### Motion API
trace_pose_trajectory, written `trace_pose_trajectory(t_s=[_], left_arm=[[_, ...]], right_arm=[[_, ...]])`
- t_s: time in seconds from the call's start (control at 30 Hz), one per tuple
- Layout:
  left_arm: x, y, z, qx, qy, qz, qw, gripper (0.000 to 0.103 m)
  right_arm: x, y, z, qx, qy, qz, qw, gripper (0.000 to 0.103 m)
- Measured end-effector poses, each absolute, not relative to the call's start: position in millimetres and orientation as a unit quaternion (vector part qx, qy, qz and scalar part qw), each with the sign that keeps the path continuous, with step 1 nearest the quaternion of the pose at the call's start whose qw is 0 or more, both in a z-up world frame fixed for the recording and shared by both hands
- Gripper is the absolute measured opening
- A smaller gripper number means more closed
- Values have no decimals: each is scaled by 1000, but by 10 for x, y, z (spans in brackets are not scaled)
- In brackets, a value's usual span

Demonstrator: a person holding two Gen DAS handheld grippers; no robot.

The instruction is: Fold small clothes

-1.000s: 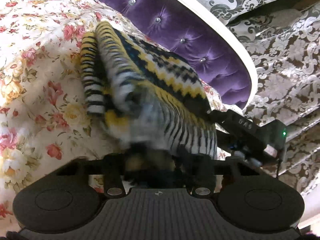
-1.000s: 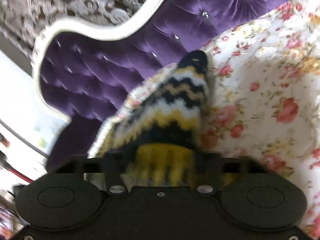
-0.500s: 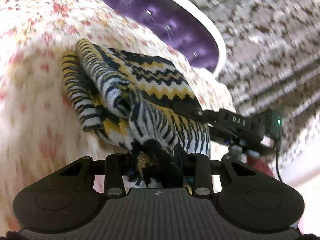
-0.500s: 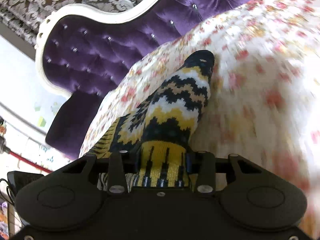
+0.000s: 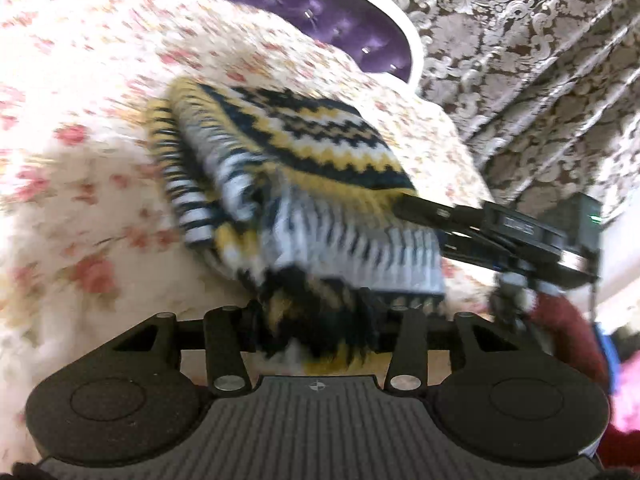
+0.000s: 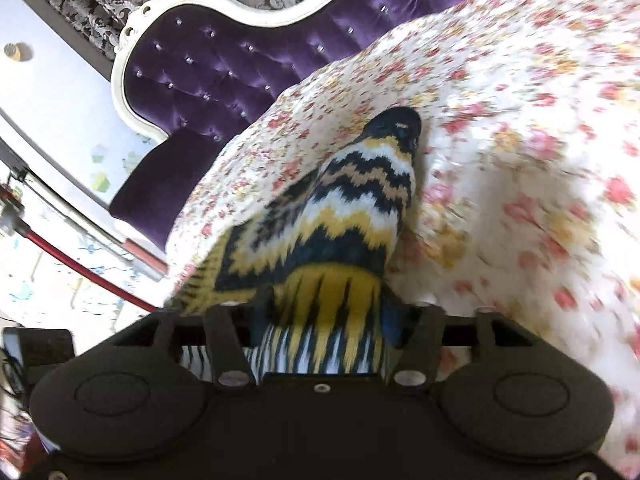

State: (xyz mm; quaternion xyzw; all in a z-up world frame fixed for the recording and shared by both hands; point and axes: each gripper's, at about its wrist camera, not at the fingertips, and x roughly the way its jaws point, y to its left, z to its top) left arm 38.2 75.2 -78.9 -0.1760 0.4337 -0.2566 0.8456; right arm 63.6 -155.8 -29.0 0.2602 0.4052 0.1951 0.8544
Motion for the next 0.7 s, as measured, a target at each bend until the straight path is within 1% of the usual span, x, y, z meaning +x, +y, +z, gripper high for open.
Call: trace_pose_trajectory(t_s=[0.03,0.1,0.17,0.2,0.23,0.27,0.3,0.37,0.47,0.7], left_arm=[[334,759,-782,-169,426,-239,856,47],[223,815,-756,-164,411,-210,872,50],[108,889,-694,-160,390,-185,888,57],[48,893,-638,-152,377,-175,897,60],[-2,893,-572,-139,360,-164,908,64],[-49,887,-500,-124,340,-154,919,69],[-95,879,-434,-110,321,-146,929,72],[-141,828,-326,-86,291,-135,943,79],[-67,662,-223,-52,270,-120,954,85],[239,498,-212,-34,248,-81,965,85]], right_arm=[[566,-1568,-278,253,399,185,862,68],[437,-1589,-255,240,383,165,876,77],[334,-1585,-212,220,370,150,890,79],[302,-1582,-186,210,364,142,896,81],[250,-1580,-160,200,355,137,903,83],[199,-1580,-123,189,343,132,911,89],[163,-1562,-77,179,329,128,918,97],[101,-1518,10,160,302,118,932,102],[106,-1420,122,131,278,103,946,103],[287,-1127,244,47,246,26,968,103]])
